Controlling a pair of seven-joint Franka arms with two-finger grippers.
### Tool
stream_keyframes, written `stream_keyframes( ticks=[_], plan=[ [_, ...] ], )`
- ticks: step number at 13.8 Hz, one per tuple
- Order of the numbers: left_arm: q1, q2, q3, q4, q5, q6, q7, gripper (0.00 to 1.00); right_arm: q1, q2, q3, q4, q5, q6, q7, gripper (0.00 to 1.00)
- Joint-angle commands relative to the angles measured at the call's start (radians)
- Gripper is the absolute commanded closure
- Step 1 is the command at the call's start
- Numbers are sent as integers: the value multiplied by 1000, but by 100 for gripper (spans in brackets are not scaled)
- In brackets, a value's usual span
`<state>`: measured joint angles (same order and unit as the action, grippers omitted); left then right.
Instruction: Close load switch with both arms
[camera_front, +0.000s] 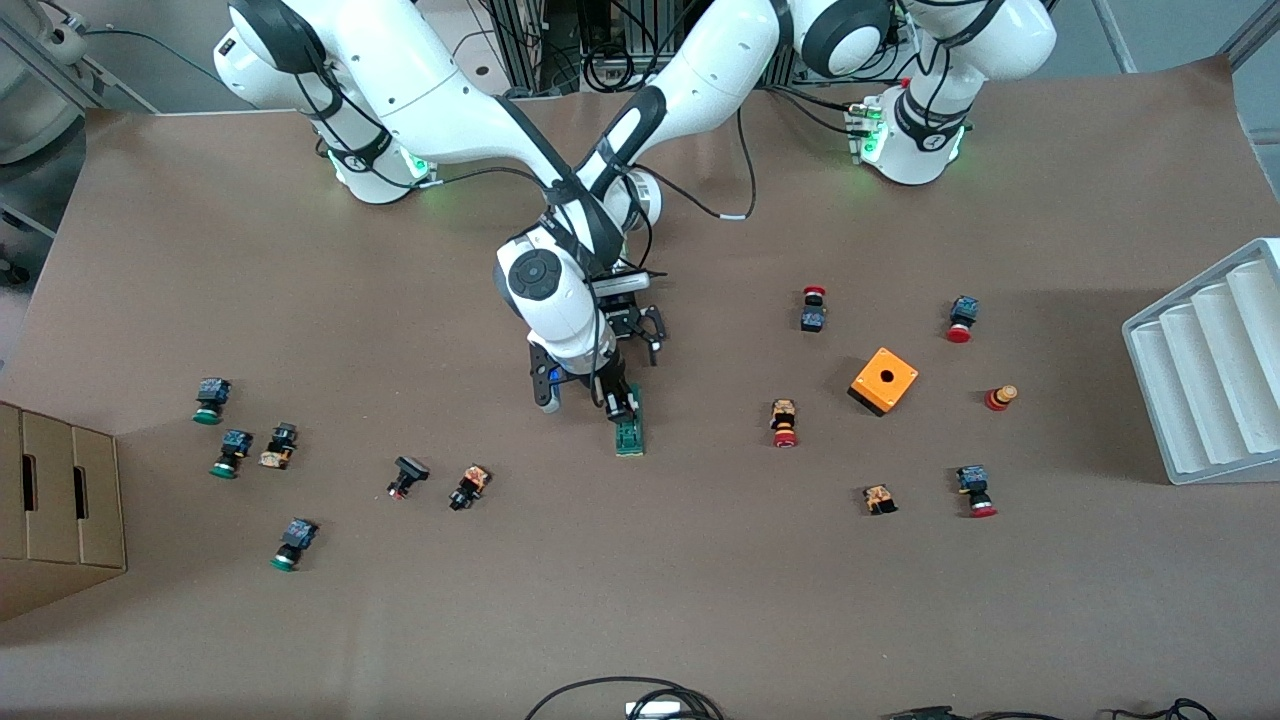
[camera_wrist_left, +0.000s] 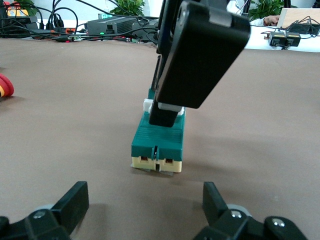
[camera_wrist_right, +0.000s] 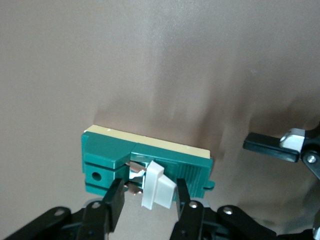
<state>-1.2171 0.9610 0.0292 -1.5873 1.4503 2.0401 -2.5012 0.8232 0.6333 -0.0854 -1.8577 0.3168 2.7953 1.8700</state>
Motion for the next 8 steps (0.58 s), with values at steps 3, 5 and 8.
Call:
stream_keyframes(
  ticks=[3, 5, 8],
  plan=[
    [7, 68, -6, 21, -11, 43, -30, 0, -15, 16, -8, 54, 30, 10, -3, 52],
    [7, 67, -6, 21, -11, 43, -31, 0, -16, 14, -11, 57, 30, 9, -6, 55],
    [7, 70, -5, 20, -11, 43, -33, 0, -24, 14, -13, 75, 37, 3, -6, 57]
  ],
)
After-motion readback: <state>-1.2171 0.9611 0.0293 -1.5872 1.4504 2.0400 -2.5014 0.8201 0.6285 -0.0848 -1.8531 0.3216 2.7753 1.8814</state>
